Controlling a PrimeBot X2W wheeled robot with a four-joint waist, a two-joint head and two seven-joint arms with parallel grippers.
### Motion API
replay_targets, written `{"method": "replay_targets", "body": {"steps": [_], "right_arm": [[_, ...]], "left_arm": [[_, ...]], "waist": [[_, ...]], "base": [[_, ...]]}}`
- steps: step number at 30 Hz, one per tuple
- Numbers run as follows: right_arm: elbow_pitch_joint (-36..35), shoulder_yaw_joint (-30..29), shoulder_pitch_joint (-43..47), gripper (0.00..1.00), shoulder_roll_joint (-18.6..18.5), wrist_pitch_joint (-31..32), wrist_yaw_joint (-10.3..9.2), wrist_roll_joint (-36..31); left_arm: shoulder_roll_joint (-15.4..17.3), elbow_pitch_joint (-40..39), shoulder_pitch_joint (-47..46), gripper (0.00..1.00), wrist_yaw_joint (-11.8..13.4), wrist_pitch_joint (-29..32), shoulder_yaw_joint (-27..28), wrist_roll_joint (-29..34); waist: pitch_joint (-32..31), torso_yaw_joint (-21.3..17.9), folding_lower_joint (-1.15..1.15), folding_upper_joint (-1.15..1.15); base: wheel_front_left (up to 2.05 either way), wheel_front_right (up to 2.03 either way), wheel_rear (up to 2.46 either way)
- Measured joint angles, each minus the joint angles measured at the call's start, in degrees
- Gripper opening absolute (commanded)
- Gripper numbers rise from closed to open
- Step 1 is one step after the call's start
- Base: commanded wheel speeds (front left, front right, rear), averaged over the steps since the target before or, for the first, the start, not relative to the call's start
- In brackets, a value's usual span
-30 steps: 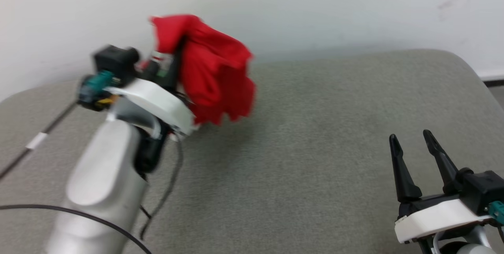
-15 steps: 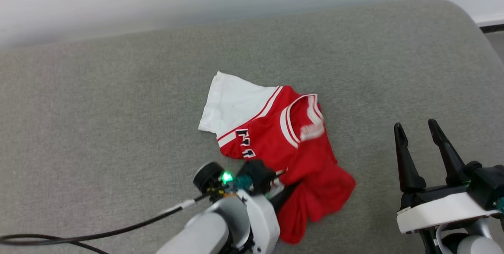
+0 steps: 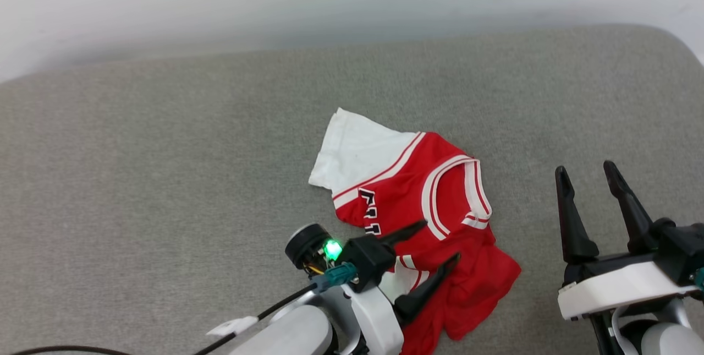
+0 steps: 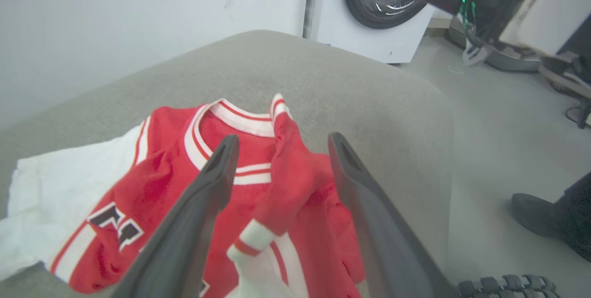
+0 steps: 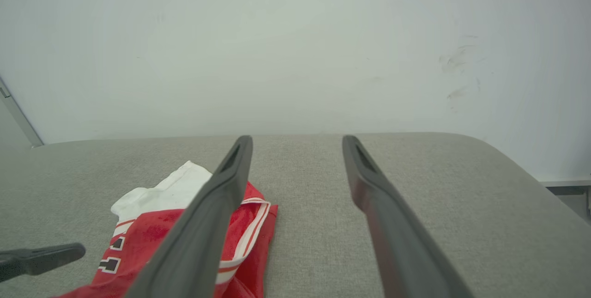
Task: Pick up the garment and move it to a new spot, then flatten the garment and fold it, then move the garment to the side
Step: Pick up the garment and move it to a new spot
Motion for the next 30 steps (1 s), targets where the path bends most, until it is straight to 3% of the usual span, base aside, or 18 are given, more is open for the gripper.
{"method": "replay_targets", "body": {"steps": [8,17,23,30], "right_arm": [[-0.34,-0.66,3.28,1.0,0.0,1.49,0.0,-0.32],[-1.33,-0.97,6.99,1.0,0.0,3.03,0.0,-0.3],[-1.85,-1.12,8.45,1.0,0.0,3.94,0.0,-0.29],[-2.31,-0.75,9.71,1.0,0.0,4.49,0.0,-0.22]], "left_arm": [[0.7,-4.79,2.42,1.0,7.57,-5.3,6.97,-0.54],[5.22,-6.83,10.46,1.0,16.01,-6.83,19.14,-3.13],[7.69,-7.9,16.84,1.0,18.85,-6.93,27.73,-3.58],[9.82,-9.2,23.59,1.0,19.06,-6.93,34.55,-2.57]], "waist": [[-5.41,1.83,-0.01,0.0],[-9.25,2.77,-0.01,0.0],[-10.32,2.65,-0.01,0.0],[-10.94,2.74,-0.01,0.0]], "base": [[0.0,0.0,0.0],[0.0,0.0,0.0],[0.0,0.0,0.0],[0.0,0.0,0.0]]}}
